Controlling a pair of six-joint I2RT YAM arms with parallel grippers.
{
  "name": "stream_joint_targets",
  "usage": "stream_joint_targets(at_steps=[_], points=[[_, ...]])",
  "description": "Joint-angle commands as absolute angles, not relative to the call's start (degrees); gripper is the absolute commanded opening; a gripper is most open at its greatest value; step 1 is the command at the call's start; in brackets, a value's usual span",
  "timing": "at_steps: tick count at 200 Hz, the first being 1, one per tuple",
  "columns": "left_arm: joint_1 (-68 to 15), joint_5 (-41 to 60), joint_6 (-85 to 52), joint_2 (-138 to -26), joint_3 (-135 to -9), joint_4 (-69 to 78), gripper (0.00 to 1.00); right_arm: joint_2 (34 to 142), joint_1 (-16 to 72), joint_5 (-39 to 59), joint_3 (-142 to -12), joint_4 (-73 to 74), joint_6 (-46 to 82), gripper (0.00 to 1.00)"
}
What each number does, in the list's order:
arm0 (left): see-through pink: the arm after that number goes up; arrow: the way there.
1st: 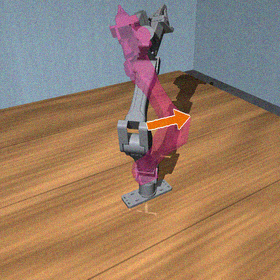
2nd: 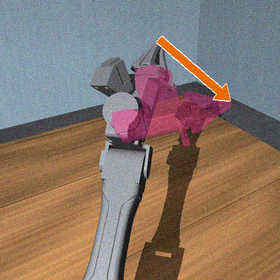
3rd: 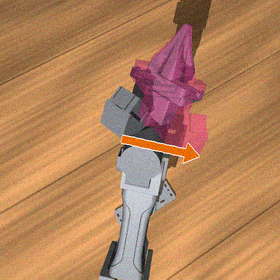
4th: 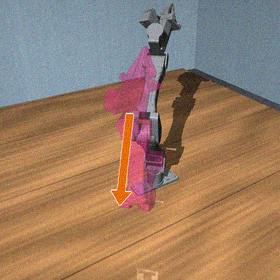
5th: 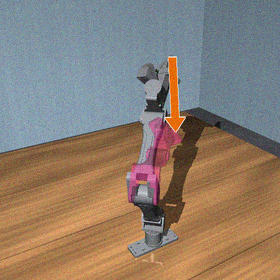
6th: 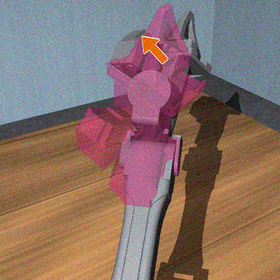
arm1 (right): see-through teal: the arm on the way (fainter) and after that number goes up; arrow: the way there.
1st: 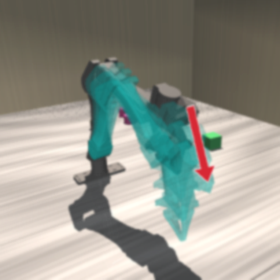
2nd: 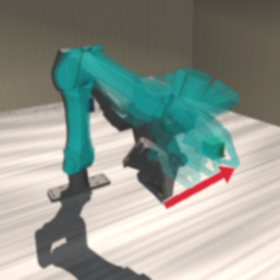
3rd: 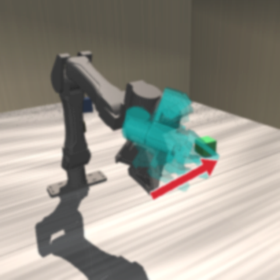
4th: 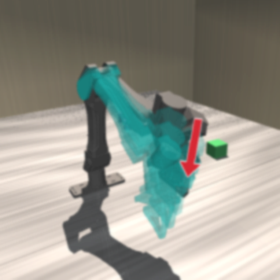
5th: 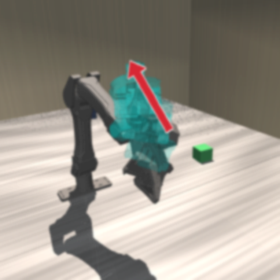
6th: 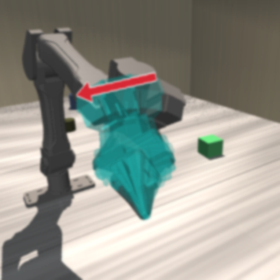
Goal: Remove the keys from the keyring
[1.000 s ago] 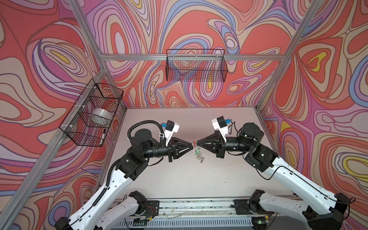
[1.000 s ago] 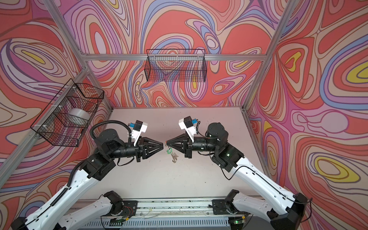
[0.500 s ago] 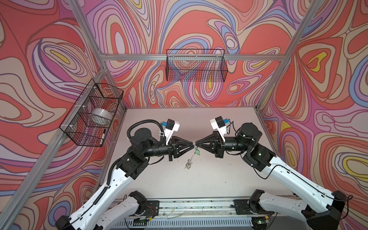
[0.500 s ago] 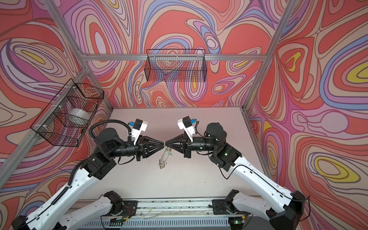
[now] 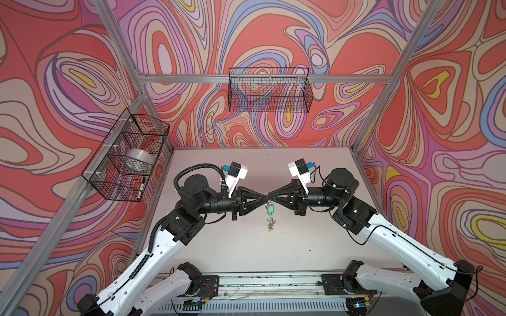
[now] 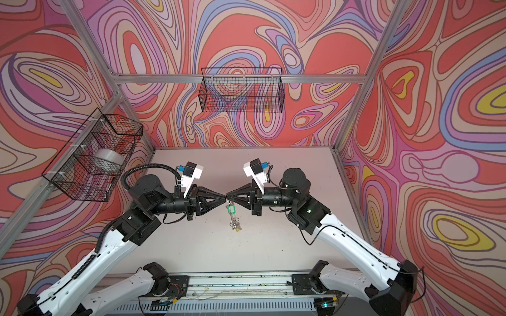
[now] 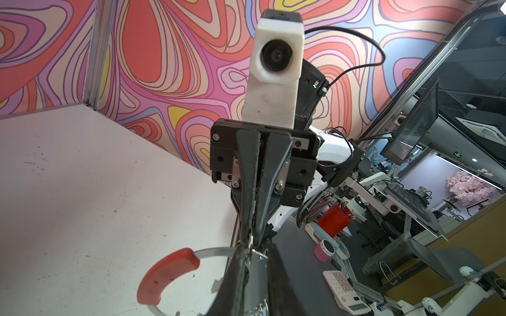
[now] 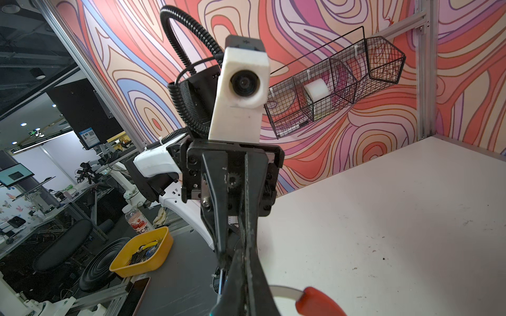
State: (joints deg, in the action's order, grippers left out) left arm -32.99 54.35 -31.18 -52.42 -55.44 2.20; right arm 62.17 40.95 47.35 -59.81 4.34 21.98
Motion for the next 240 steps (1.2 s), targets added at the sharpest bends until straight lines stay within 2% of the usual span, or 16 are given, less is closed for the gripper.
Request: stream_joint_targets(at_steps=[1,15,91,117,175,188,203,240], points=[[-32.8,56.2,-32.2,-52.3,-56.5,4.7,0.15,62.4,40.9,46.4,-59.6,6.3,22.4,0.0],[-32.8,56.5,-32.6,-52.4,-56.3,5.2,0.12,62.6,40.9,46.0,-59.7,6.7,22.8,0.0],[-32.9,56.4,-33.1,-53.1,-56.2,6.1,0.1,63.6,41.0,46.6,-59.6,7.8,23.9,0.0],[-32.9,56.2,-33.6,-53.2,-56.1,6.5,0.0,63.7,41.0,46.7,-59.5,8.5,24.4,0.0],[-32.9,54.4,-36.0,-51.9,-54.4,10.4,0.0,63.7,41.0,45.1,-59.3,8.9,25.5,0.0],[-32.9,52.8,-37.3,-51.1,-53.2,12.8,0.0,63.4,41.0,44.0,-59.1,9.6,26.5,0.11],[-32.9,50.9,-38.6,-50.3,-51.8,15.3,0.0,62.8,41.0,41.7,-59.0,10.1,27.9,0.28],[-32.9,47.2,-41.9,-48.5,-48.5,22.5,0.0,61.7,41.0,37.6,-59.0,12.2,32.2,0.48]])
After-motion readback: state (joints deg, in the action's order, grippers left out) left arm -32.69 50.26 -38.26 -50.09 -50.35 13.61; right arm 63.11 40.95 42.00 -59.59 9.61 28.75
